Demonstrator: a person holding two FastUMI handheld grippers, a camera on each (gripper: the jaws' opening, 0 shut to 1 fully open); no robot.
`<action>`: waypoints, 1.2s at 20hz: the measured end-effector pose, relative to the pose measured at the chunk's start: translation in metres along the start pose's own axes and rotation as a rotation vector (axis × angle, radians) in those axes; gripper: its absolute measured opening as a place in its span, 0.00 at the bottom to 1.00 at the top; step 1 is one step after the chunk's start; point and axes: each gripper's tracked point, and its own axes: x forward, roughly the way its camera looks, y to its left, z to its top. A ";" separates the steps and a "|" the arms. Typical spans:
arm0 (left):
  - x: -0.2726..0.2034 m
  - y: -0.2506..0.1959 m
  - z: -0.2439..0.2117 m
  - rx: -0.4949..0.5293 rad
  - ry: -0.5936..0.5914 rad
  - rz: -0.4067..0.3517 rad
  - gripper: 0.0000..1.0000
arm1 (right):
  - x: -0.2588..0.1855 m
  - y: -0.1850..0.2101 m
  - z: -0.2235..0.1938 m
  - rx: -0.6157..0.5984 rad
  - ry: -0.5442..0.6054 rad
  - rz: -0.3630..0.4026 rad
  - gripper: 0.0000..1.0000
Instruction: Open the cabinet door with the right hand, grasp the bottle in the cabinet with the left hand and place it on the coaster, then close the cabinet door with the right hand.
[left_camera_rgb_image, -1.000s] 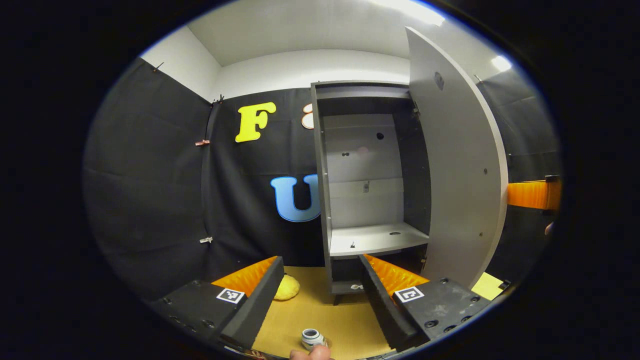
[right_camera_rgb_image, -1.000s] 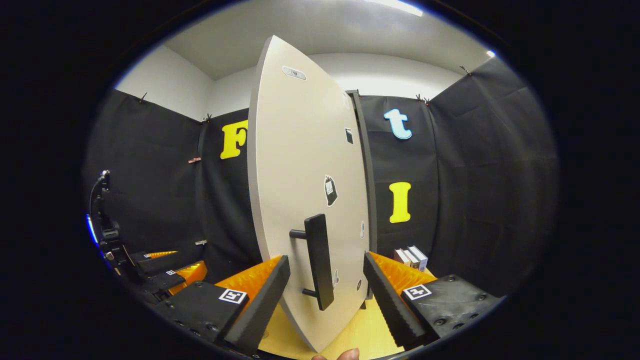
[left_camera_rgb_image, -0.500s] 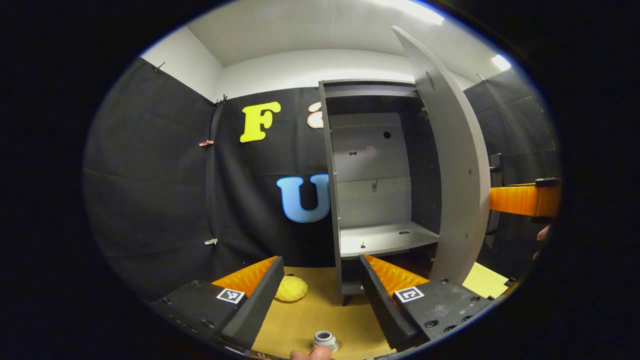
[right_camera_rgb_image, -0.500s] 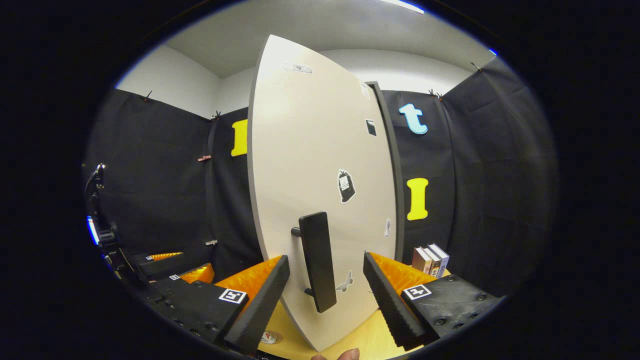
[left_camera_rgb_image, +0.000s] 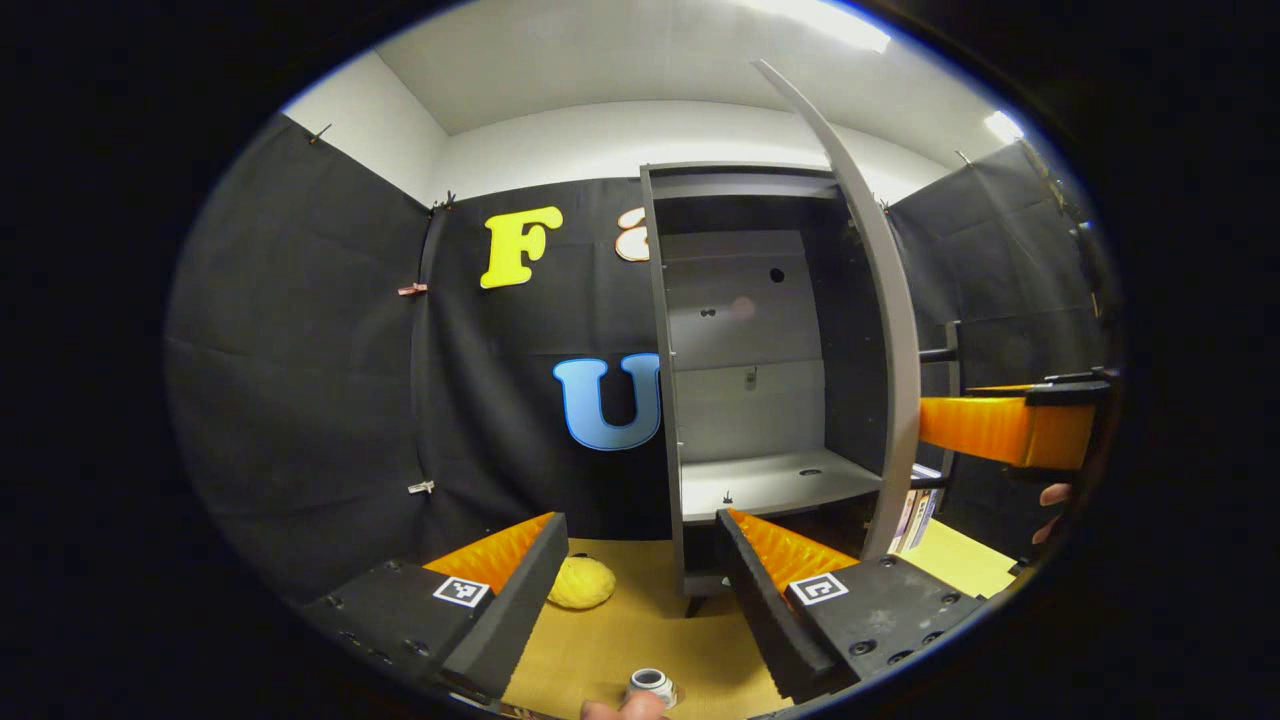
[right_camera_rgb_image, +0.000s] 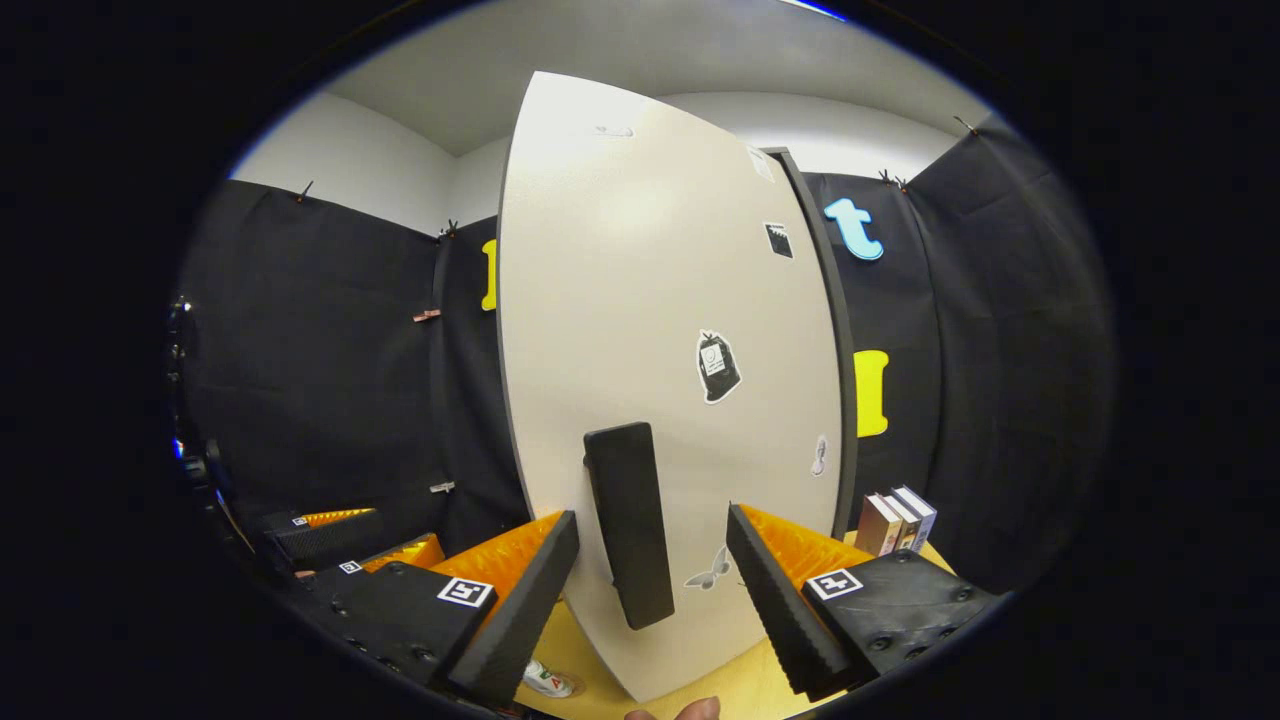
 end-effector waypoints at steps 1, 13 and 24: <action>0.001 0.000 0.001 0.003 -0.001 0.001 0.93 | 0.006 0.007 -0.003 0.002 0.010 0.018 0.98; 0.009 -0.017 0.012 -0.008 -0.004 -0.029 0.93 | -0.001 -0.034 0.012 -0.033 -0.032 -0.061 0.97; 0.018 -0.060 0.030 -0.037 0.000 -0.096 0.93 | -0.021 -0.094 0.020 -0.074 -0.062 -0.207 0.97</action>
